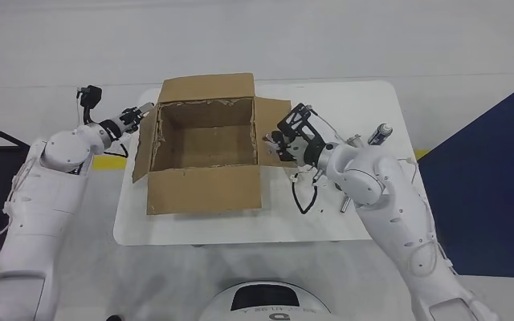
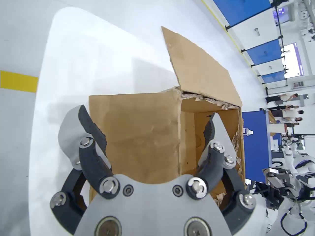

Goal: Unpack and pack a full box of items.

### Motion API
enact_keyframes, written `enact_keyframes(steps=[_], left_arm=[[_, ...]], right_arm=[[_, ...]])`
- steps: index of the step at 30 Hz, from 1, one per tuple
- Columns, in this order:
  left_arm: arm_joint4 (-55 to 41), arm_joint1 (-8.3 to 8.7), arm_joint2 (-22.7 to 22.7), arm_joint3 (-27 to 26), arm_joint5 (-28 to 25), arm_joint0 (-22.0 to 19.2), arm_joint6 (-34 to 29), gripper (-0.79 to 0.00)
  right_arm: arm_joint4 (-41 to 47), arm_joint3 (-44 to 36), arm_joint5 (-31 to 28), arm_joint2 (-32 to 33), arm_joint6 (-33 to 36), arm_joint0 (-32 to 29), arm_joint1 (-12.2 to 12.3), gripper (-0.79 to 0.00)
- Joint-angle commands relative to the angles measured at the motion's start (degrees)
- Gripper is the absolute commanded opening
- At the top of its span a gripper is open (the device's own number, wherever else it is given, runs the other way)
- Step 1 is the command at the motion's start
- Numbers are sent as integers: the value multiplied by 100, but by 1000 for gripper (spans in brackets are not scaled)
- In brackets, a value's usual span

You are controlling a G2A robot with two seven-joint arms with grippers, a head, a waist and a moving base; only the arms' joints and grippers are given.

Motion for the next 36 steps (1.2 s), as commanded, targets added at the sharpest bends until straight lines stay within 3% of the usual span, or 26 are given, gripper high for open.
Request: enact_keyframes(steps=[1,12,19,23,29,36], left_arm=[[27,-63,211,111,-81,-217,-108,0],[-70,-396,1046,585,-317,-959,-474,0],[-231,-639,1544,715,-453,-1410,-773,0],[-212,-740,1739,792,-525,-1553,-809,0],[-564,-720,1531,1093,-814,-1459,-887,0],[-849,-519,920,1212,-1108,-1033,-834,0]], right_arm=[[278,-68,-174,194,38,-106,34,-785],[278,-68,-174,194,38,-106,34,-785],[357,-159,-91,582,-358,-537,98,-785],[215,-265,161,541,-284,-490,99,-785],[71,343,529,-455,239,524,-72,-785],[-281,1815,1260,-2114,392,2006,-564,-785]])
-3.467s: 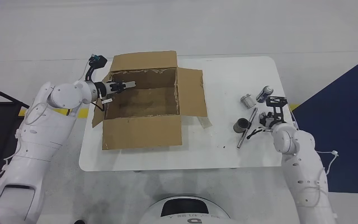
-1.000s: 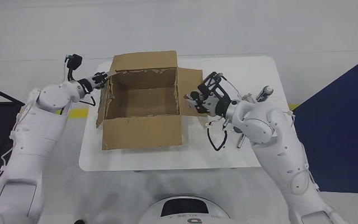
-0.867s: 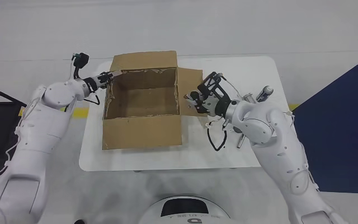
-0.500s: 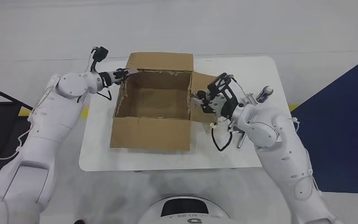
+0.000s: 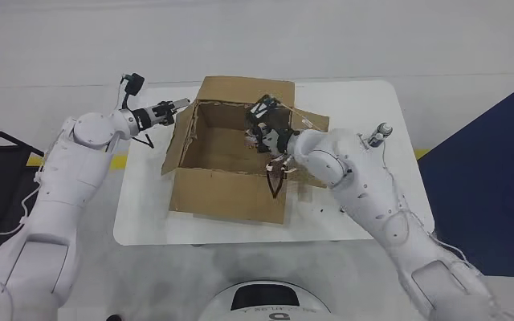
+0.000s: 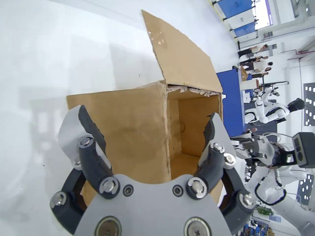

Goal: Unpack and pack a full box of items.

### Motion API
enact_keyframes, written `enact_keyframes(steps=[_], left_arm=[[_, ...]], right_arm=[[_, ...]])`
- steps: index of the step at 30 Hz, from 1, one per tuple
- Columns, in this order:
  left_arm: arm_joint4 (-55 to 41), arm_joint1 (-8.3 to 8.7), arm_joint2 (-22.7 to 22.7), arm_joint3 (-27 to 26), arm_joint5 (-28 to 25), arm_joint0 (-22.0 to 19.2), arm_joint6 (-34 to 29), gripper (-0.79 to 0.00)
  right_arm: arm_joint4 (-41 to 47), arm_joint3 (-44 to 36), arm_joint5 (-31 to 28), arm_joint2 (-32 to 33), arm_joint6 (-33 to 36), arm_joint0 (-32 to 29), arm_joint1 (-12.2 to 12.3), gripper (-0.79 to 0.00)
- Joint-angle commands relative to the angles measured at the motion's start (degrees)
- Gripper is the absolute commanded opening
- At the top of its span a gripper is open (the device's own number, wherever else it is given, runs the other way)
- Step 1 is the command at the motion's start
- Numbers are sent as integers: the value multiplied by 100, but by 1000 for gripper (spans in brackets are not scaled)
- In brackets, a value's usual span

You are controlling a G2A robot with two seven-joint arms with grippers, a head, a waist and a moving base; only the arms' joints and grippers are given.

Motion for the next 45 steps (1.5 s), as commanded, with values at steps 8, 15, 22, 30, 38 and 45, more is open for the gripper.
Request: enact_keyframes(steps=[8,15,22,30,38,45], left_arm=[[-49,94,-258,-56,-8,209,-18,0],[-49,94,-258,-56,-8,209,-18,0],[-49,94,-258,-56,-8,209,-18,0],[-49,94,-258,-56,-8,209,-18,0],[-49,94,-258,-56,-8,209,-18,0],[-49,94,-258,-56,-8,209,-18,0]], right_arm=[[189,2225,515,-1565,-153,1328,-823,-785],[466,3363,604,-2055,-31,1793,-1351,-665],[658,4250,526,-2316,-53,2027,-1787,-437],[681,3840,234,-1864,-708,2067,-1731,-351],[-642,96,375,325,-447,-84,-559,-191],[-1020,-2377,-2,2528,-491,-2525,-19,-188]])
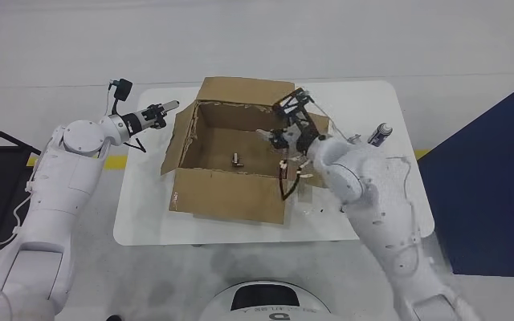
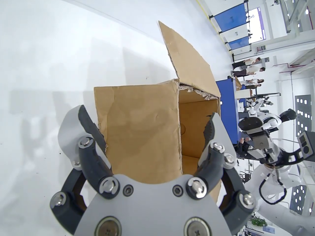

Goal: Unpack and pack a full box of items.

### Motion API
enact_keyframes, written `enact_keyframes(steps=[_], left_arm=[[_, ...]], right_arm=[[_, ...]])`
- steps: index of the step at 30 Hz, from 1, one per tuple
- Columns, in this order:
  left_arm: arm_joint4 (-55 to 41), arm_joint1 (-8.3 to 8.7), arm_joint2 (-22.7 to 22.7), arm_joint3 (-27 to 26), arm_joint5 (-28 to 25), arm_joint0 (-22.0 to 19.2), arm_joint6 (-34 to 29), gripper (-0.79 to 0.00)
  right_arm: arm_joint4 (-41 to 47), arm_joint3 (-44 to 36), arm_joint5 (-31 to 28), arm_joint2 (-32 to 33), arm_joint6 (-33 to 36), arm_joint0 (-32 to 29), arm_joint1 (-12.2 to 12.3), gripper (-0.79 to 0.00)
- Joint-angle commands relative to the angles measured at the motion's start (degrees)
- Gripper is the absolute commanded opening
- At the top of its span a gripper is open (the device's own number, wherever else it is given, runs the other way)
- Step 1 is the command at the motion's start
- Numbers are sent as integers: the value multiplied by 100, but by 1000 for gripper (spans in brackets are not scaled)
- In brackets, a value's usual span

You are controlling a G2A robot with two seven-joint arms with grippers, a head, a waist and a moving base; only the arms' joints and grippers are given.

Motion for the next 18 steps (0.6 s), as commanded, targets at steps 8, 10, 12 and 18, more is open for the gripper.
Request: enact_keyframes(steps=[8,10,12,18], left_arm=[[0,0,0,0,0,0,0,0],[0,0,0,0,0,0,0,0],[0,0,0,0,0,0,0,0],[0,0,0,0,0,0,0,0]], right_arm=[[433,-472,782,2058,-651,-1516,150,0],[571,-227,1174,2391,-756,-1589,150,0],[650,-33,1433,2532,-787,-1560,146,0],[57,1015,2396,2721,-444,-982,172,0]])
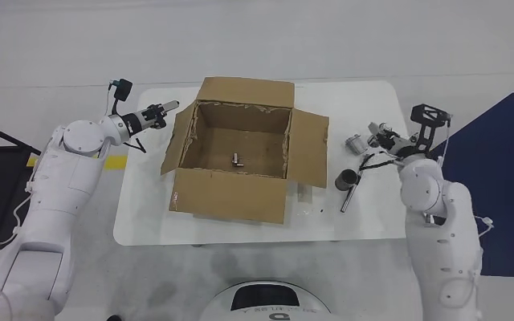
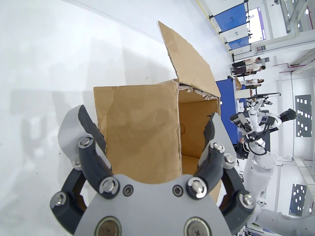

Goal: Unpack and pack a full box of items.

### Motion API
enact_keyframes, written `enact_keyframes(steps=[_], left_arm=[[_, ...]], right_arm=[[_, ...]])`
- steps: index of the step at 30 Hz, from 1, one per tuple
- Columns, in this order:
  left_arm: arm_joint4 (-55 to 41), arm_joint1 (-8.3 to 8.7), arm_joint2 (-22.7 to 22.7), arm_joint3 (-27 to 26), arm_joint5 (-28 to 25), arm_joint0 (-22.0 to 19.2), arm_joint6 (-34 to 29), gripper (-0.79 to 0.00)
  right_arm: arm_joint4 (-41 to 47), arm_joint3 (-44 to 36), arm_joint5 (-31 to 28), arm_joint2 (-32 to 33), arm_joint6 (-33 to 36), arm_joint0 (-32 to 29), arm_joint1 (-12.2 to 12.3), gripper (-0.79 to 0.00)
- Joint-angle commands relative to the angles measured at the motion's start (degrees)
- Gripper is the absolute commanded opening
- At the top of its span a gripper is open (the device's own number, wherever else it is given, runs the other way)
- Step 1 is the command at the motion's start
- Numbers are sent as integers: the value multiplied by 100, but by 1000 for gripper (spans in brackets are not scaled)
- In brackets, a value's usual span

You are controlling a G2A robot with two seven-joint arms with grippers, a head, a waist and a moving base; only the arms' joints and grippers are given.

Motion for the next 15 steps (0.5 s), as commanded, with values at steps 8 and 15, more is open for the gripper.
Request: enact_keyframes(steps=[8,15], left_arm=[[0,0,0,0,0,0,0,0],[0,0,0,0,0,0,0,0]], right_arm=[[-697,1742,467,-507,710,1379,-4,0],[-749,2922,516,-704,467,2059,-36,0]])
